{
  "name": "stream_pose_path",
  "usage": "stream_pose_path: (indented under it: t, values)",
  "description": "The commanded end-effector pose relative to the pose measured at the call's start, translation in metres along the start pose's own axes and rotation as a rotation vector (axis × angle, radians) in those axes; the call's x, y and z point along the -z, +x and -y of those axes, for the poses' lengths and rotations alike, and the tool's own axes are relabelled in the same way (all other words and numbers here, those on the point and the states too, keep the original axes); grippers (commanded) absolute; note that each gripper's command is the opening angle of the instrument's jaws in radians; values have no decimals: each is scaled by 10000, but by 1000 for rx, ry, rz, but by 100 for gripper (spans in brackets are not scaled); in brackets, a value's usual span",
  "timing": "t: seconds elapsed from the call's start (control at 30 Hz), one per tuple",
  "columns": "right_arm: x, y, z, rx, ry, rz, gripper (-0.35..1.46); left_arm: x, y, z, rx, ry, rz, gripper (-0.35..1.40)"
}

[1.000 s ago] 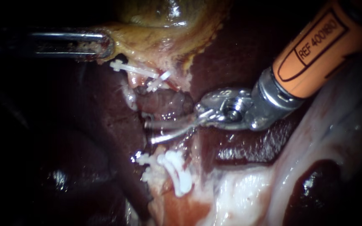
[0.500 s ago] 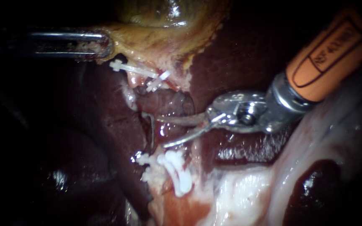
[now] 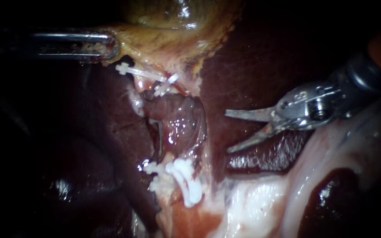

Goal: Go back from the cut right tube

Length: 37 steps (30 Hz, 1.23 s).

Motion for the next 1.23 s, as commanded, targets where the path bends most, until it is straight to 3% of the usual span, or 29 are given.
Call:
stream_pose_path:
  t: [0.03, 0.17, 0.43, 0.83, 1.23]
  values:
    - [3, -3, 0, -5, -6, 10, 142, -1, -1, 0, 0, 1, 0, -35]
    - [13, -12, -1, -15, -21, 38, 142, -4, -4, 0, -3, 3, -1, -35]
    - [20, -15, -1, -16, -24, 37, 142, -20, -18, 2, -11, 11, -7, -35]
    - [22, -16, 0, -16, -23, 37, 142, -62, -60, 24, 10, 16, 39, -35]
    - [21, -16, 0, -16, -27, 37, 142, -66, -62, 25, 8, 10, 44, -35]
